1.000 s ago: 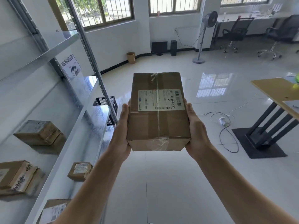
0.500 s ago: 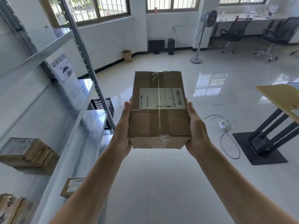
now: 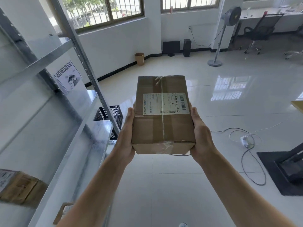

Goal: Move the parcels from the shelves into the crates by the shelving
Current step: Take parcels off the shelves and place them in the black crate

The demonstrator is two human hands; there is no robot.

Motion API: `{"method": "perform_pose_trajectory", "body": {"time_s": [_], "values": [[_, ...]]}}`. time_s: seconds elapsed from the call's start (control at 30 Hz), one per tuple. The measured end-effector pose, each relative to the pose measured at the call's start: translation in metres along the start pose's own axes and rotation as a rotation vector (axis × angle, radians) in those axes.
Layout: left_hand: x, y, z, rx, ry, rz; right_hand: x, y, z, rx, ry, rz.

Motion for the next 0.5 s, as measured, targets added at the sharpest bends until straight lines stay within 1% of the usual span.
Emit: {"method": "perform_pose_trajectory", "body": {"time_s": [0.1,0.27,0.5], "values": [[-0.002,0.002,0.012,-0.004,0.005,-0.023,0.0,-0.008,0.011,0.025,-0.024,0.012],[-0.018,0.011,0.059,0.015,0.032,-0.019,0.0,-0.028,0.064,0.003,-0.019,0.003],[-0.012,0.019,0.127,0.025,0.045,-0.018,-0.016,-0.037,0.13,-0.002,-0.036,-0.023]]}}
Point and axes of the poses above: each hand's wrist, its own z-axis towards the middle knuckle, its own x-axis out of the back of the hand, y = z × x, the point moved 9 cm from there along z, towards the middle knuckle, and after that the axes turned 13 degrees about z, right-handed, at the moved point
